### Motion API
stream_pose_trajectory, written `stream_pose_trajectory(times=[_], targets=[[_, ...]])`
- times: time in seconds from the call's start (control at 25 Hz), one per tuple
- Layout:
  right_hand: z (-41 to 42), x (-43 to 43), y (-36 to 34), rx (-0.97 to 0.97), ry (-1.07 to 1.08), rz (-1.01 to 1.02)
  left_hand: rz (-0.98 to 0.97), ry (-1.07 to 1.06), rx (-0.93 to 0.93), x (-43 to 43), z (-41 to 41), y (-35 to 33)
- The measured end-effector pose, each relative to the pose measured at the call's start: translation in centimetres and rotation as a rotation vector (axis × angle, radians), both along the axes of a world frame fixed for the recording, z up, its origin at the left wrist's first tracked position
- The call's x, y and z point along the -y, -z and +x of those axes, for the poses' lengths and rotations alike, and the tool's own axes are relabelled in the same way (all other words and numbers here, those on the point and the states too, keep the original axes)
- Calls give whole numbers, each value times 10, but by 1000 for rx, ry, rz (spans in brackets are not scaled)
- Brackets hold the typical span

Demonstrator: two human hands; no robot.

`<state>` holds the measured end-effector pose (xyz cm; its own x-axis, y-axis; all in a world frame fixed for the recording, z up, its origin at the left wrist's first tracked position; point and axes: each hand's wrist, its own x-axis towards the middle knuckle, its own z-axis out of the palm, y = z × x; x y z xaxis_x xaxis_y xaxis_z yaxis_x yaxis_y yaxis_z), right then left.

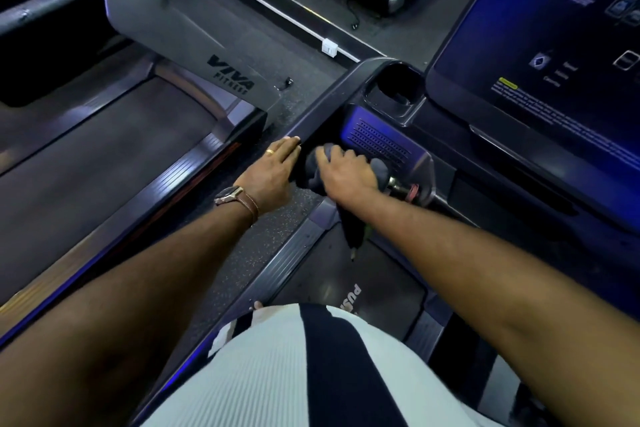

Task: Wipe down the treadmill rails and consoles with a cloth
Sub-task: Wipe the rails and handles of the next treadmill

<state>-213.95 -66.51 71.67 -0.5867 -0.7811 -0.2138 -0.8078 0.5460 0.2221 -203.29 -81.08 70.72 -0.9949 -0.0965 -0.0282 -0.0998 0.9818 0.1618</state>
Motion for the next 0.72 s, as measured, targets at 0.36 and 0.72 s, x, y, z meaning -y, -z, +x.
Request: stream_pose_trajectory(times=[0.36, 0.72], targets=[[8, -51, -23, 48, -347, -22, -75, -85, 24, -14, 21, -6], [96, 15, -72, 338, -430, -562, -144, -514, -128, -10, 170, -19]])
